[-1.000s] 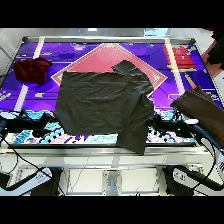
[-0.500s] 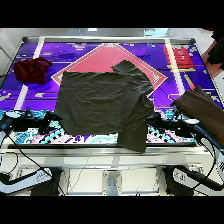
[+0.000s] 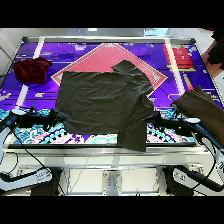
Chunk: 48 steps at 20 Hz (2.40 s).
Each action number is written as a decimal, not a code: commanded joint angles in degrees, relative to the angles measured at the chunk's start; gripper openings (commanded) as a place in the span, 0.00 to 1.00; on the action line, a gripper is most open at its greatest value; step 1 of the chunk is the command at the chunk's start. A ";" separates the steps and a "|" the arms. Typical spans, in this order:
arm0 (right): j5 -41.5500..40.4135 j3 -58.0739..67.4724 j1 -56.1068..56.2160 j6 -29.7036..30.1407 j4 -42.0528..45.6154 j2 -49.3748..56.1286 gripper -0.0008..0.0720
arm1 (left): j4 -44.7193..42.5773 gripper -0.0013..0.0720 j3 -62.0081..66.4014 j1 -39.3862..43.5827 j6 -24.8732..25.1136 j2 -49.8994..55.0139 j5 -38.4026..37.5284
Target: Fold the shirts.
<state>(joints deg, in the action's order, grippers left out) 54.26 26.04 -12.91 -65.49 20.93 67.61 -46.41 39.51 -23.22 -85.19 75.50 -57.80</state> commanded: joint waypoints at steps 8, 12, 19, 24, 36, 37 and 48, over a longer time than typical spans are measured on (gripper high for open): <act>14.40 24.65 -3.48 -1.64 6.93 -35.98 0.04 | 1.95 0.03 28.35 -10.45 14.10 -27.12 -23.80; 9.44 39.93 -7.98 -5.51 12.33 -51.58 0.04 | 4.42 0.03 43.78 -10.25 14.10 -34.42 -18.25; 5.79 54.18 -8.28 -4.79 20.98 -43.30 0.04 | 3.10 0.03 56.83 -10.23 14.29 -32.68 -12.87; 5.75 54.18 -7.45 3.10 9.77 -16.28 0.04 | -1.62 0.03 54.97 -0.02 14.25 -17.55 -22.21; -40.74 54.18 9.55 7.02 9.31 27.39 0.04 | -43.04 0.22 55.43 24.63 -13.18 24.90 12.35; -45.55 54.27 10.54 7.02 9.25 27.34 0.04 | -42.88 0.54 55.89 24.63 -13.20 24.92 14.21; -30.60 55.84 8.15 6.56 16.74 20.68 0.47 | -43.30 0.87 73.44 23.30 -9.27 22.86 -4.46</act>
<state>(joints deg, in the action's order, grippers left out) 16.62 81.78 -3.60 -58.48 33.15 91.00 -88.88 110.69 0.54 -97.43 98.70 -54.28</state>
